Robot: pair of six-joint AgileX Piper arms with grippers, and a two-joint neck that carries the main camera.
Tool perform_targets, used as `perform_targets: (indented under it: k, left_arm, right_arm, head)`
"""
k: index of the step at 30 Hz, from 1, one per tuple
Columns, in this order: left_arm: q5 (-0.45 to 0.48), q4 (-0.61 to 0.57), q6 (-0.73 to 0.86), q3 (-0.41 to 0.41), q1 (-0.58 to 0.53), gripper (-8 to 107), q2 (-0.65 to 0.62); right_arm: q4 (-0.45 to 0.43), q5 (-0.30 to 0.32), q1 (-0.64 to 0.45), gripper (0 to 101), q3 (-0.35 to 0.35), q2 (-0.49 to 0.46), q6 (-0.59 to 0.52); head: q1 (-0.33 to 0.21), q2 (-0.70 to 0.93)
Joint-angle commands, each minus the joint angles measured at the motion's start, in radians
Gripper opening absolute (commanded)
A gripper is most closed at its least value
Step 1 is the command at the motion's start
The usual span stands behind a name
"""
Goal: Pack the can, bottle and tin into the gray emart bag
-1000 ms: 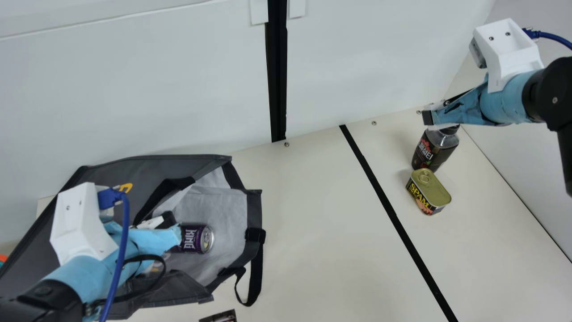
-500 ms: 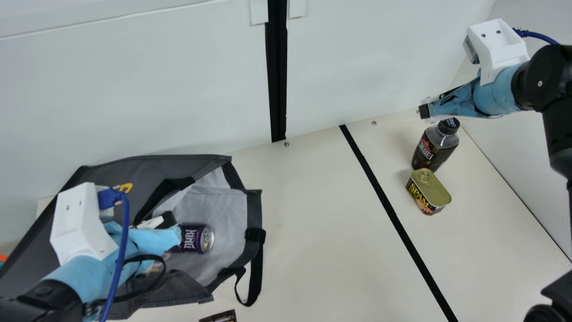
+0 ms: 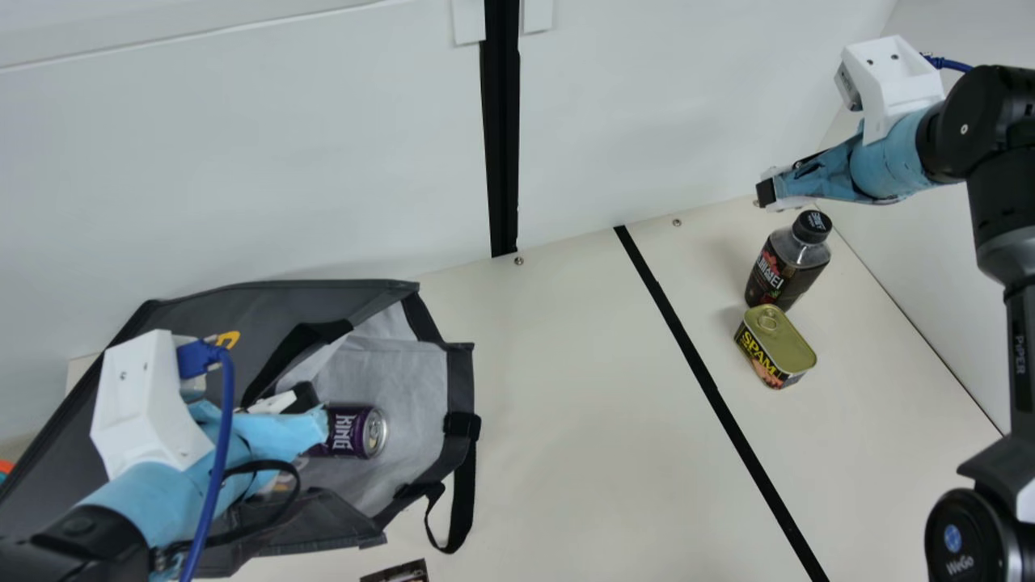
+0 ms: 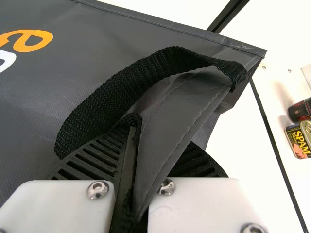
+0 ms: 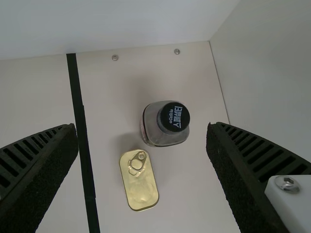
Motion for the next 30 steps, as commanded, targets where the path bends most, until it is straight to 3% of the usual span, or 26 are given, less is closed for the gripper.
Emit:
perform_targets:
  k: [1,30]
  left_arm:
    - [0.0,0.0,0.0,0.0,0.0,10,0.0]
    - [0.0,0.0,0.0,0.0,0.0,10,0.0]
  right_arm:
    - [0.004,0.001,-0.003,91,-0.008,0.012,-0.001]
    - [0.05,0.034,-0.071,91,-0.139,0.198,-0.033]
  head:
    - [-0.023,-0.001]
    - [-0.023,-0.001]
